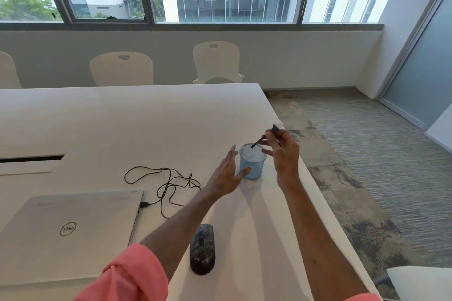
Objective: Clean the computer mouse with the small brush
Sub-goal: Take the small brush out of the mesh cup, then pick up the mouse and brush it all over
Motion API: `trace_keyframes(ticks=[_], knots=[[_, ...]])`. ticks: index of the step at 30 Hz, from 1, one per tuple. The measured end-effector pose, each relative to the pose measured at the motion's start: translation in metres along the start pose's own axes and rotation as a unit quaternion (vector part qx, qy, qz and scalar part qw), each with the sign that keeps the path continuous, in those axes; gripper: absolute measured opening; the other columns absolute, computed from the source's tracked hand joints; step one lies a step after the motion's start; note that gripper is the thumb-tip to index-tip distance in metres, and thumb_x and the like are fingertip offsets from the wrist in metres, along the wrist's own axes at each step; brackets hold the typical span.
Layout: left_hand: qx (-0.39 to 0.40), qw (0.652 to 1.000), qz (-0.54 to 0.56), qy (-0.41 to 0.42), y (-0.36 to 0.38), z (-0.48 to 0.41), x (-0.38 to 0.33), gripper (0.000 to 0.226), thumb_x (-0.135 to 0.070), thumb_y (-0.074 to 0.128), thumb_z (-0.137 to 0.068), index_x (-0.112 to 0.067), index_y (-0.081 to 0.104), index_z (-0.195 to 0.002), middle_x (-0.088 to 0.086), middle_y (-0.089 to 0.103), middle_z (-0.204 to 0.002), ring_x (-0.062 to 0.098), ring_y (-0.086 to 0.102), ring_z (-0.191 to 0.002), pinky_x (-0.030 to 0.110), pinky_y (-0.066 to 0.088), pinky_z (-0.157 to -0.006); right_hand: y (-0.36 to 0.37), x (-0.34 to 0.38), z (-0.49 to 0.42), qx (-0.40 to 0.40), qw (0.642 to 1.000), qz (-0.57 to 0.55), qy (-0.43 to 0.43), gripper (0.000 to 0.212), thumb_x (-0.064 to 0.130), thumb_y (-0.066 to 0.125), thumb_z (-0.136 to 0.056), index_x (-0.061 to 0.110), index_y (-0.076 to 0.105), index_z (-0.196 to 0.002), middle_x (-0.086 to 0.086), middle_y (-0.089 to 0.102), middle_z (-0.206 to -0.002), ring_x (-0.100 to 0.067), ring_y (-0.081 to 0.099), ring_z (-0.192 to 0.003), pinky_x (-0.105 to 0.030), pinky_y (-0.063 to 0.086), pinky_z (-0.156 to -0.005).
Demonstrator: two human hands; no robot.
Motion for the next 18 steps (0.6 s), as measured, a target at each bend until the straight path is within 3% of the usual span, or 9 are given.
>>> trace_keyframes(ticks=[6,10,15,18], knots=[[-0.053,0.998,0.027,-0.006,-0.02,0.044,0.009,0.083,-0.03,0.062,-0.118,-0.01,0.011,-0.182,0.011,0.037,-0.183,0.028,0.037,-0.169,0.044,0.029,-0.136,0.008,-0.004,0.045,0.061,0.996,-0.041,0.05,0.021,0.038,0.057,-0.118,0.02,0.065,-0.126,-0.01,0.088,-0.107,-0.038,0.086,-0.084,-0.034,0.068,-0.062],[-0.067,0.996,0.048,-0.021,-0.027,0.085,0.023,0.075,-0.029,0.056,-0.121,-0.015,0.016,-0.182,0.006,0.04,-0.182,0.024,0.037,-0.169,0.045,0.029,-0.136,0.02,-0.009,0.081,0.123,0.989,-0.043,0.075,0.019,0.043,0.054,-0.118,0.027,0.063,-0.124,-0.008,0.086,-0.097,-0.028,0.077,-0.056,-0.029,0.059,-0.046],[-0.062,0.997,0.034,-0.024,-0.038,0.139,0.036,0.073,-0.038,0.057,-0.12,-0.019,0.024,-0.182,0.002,0.043,-0.181,0.021,0.038,-0.168,0.047,0.03,-0.138,0.03,-0.021,0.125,0.19,0.973,-0.011,0.132,0.023,0.019,0.049,-0.119,0.02,0.051,-0.141,-0.008,0.074,-0.092,-0.021,0.067,-0.059,-0.029,0.054,-0.047],[-0.073,0.997,0.005,-0.027,-0.047,0.179,0.043,0.072,-0.048,0.061,-0.116,-0.024,0.034,-0.179,-0.002,0.042,-0.181,0.016,0.038,-0.167,0.04,0.032,-0.135,0.032,-0.028,0.145,0.2,0.967,0.022,0.155,0.032,0.004,0.053,-0.113,0.019,0.051,-0.141,-0.01,0.07,-0.092,-0.02,0.065,-0.06,-0.031,0.055,-0.049]])
Point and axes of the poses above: each hand's wrist, its own z-axis away from the middle knuckle, its own y-axis out of the palm, x = y × z, the point moved 6 cm from there along -z, towards the middle knuckle
